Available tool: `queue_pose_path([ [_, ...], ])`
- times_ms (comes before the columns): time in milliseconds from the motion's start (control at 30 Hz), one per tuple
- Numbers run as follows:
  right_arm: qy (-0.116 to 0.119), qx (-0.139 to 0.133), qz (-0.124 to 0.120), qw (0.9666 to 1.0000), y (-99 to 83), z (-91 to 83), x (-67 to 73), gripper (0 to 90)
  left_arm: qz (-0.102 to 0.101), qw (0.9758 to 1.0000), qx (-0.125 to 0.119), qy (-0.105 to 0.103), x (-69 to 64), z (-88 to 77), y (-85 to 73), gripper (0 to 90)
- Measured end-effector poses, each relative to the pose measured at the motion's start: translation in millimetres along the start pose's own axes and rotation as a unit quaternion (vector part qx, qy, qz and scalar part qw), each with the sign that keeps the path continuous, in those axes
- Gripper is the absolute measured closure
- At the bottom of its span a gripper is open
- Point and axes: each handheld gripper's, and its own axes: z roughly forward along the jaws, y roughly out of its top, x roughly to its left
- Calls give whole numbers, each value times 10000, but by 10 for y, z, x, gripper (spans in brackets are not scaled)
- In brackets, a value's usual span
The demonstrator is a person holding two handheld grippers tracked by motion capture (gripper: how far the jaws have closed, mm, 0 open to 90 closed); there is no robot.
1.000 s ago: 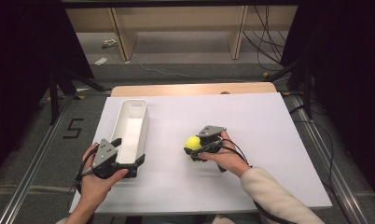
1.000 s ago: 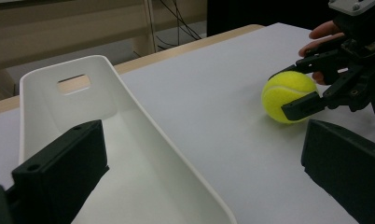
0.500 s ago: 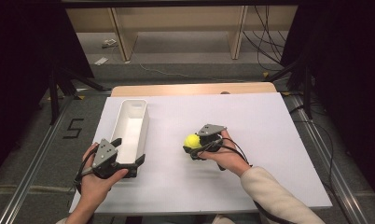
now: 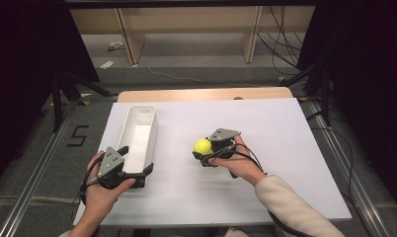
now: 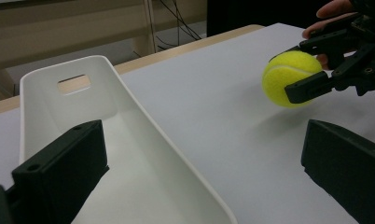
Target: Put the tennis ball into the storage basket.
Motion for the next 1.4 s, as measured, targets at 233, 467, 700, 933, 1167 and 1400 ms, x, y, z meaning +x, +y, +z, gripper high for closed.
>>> queue_pose_path([
  [233, 2, -92, 30, 10000, 59, -14, -3, 267, -3, 10000, 4, 0, 4, 3, -1, 0],
  [467, 31, -128, 2, 9999, 118, 3, 19, 267, -14, 10000, 6, -8, 7, 4, -3, 0],
  [700, 60, -216, 35, 9997, 174, 7, 31, 267, -17, 10000, 2, -5, 9, 2, -2, 0],
  [933, 82, -253, -34, 9996, 225, 18, 47, 267, -33, 10000, 4, -8, 8, 4, -4, 0],
  [1167, 112, -277, -53, 9995, 275, 43, 67, 268, -34, 10000, -3, -8, 11, 6, -5, 0],
  [1400, 141, -321, -36, 9994, 315, 66, 93, 268, -41, 10000, -11, -6, 10, 5, -5, 0],
])
